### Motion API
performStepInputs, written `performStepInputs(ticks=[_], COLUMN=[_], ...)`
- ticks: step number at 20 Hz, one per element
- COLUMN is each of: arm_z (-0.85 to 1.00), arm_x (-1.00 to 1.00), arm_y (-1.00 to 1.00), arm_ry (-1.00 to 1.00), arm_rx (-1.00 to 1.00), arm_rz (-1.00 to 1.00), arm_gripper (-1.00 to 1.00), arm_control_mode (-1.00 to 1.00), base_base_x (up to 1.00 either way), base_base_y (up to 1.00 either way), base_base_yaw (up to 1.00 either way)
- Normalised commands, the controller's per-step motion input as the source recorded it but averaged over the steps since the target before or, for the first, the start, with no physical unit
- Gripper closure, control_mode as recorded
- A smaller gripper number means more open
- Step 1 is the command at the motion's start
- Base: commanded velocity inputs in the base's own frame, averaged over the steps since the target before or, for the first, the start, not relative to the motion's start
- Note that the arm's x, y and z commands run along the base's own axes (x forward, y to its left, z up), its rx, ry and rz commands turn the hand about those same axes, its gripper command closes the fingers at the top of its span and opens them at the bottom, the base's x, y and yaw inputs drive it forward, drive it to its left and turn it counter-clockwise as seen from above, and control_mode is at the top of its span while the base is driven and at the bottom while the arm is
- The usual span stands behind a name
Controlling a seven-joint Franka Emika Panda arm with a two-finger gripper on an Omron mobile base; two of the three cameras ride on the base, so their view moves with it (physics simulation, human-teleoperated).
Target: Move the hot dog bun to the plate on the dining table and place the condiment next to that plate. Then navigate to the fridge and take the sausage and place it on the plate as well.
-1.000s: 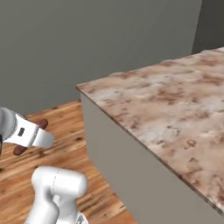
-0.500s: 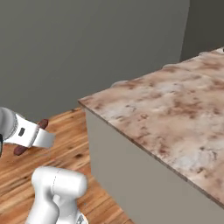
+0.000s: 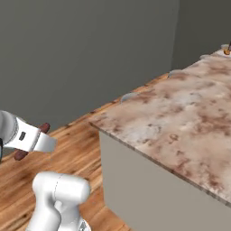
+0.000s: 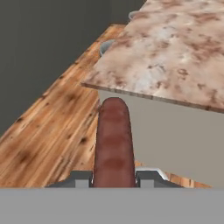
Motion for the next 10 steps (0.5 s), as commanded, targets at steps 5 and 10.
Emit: performStepInputs(ticks=[5,10], arm_z=[0.00,0.00], arm_x=[0.00,0.00], arm_y=[0.00,0.00], arm_ry=[0.00,0.00], arm_rx=[0.00,0.00], arm_rz=[0.00,0.00], arm_gripper=[1.00,1.00], arm_control_mode=[1.00,1.00], base_base_x=[1.00,1.00], base_base_y=[0.94,0.95], base_base_yaw=[-0.28,-0.27])
